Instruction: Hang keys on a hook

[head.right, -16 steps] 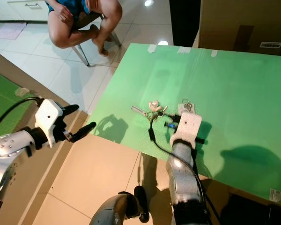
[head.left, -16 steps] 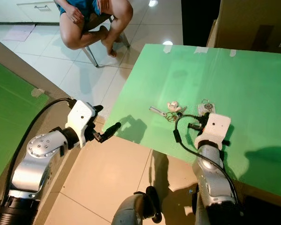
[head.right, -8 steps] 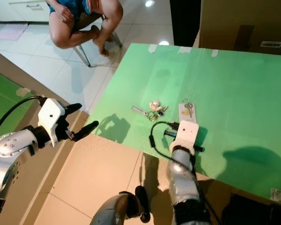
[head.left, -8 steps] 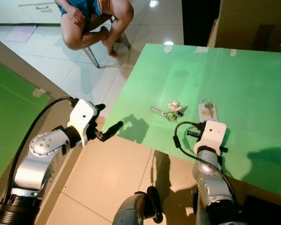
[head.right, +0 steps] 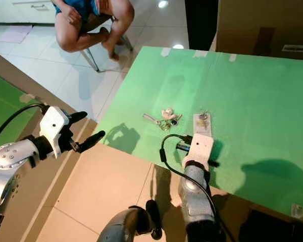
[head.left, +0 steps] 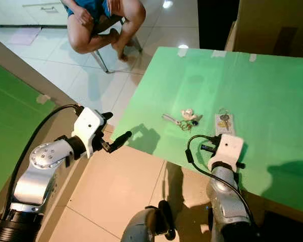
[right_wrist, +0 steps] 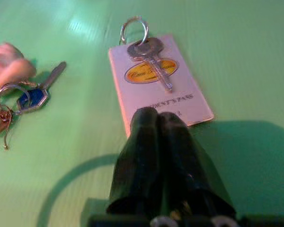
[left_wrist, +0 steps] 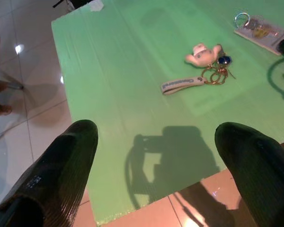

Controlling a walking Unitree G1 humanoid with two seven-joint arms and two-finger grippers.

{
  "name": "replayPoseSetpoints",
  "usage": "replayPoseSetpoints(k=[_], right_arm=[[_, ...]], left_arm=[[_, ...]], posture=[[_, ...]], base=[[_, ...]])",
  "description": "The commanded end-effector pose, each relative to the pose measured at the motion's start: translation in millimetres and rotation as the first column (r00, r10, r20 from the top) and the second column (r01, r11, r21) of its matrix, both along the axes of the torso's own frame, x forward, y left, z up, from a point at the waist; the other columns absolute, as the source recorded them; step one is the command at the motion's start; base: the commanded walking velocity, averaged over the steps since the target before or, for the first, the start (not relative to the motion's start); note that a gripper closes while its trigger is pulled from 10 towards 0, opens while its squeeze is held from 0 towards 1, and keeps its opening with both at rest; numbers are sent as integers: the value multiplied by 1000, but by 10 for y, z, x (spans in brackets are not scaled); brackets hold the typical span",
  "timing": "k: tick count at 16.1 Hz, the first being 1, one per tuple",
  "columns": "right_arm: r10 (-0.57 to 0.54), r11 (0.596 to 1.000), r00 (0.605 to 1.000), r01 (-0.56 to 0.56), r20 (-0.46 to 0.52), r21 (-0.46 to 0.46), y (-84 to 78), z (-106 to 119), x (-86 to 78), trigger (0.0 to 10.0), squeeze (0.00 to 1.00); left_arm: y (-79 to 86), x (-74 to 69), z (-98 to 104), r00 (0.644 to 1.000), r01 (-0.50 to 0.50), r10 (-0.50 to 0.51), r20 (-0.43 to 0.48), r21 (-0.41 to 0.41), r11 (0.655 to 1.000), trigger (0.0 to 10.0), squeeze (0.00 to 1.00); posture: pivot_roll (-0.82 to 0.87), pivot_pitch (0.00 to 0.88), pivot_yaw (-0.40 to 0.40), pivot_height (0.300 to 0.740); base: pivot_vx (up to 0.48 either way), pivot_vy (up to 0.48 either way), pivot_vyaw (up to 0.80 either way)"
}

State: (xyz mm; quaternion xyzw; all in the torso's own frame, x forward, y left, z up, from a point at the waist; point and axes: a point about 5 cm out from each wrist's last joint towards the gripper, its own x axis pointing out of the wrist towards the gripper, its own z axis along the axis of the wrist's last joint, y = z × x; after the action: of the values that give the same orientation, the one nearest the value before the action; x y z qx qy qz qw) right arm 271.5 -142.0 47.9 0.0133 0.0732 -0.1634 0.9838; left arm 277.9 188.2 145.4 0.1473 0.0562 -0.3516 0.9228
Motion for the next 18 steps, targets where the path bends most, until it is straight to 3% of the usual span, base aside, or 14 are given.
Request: replayPoseSetpoints(k=[1,3,7,11,15,18], right_arm=[[62,992,991,-48,-116,120,435,-219,-253,10000,0],[71,990,987,-53,-143,129,479,-263,-399,10000,0],[19,1000,996,-17,-85,26,252,-101,-350,10000,0],[30,997,1000,-29,1,-72,257,97,-342,10000,0],[39,992,999,-36,25,-124,247,176,-405,10000,0],[29,973,995,-7,94,-230,122,315,-426,10000,0]], left_arm=[[97,-41,-50,999,-29,29,-22,23,999,10000,0],[73,-50,-68,999,-25,25,-26,17,1000,10000,0],[6,-9,-86,1000,-13,13,-24,-2,1000,10000,0],[-62,35,-88,1000,-8,8,-13,-25,1000,10000,0],[-119,60,-121,1000,-6,6,-10,-46,999,10000,0],[-192,78,-164,1000,-13,12,-20,-79,997,10000,0]], posture=[[-36,300,317,740],[-61,312,304,740],[-85,303,299,740],[-110,283,290,740],[-138,267,264,740],[-159,263,248,740]], base=[[0,0,0],[0,0,0],[0,0,0],[0,0,0],[0,0,0],[0,0,0]])
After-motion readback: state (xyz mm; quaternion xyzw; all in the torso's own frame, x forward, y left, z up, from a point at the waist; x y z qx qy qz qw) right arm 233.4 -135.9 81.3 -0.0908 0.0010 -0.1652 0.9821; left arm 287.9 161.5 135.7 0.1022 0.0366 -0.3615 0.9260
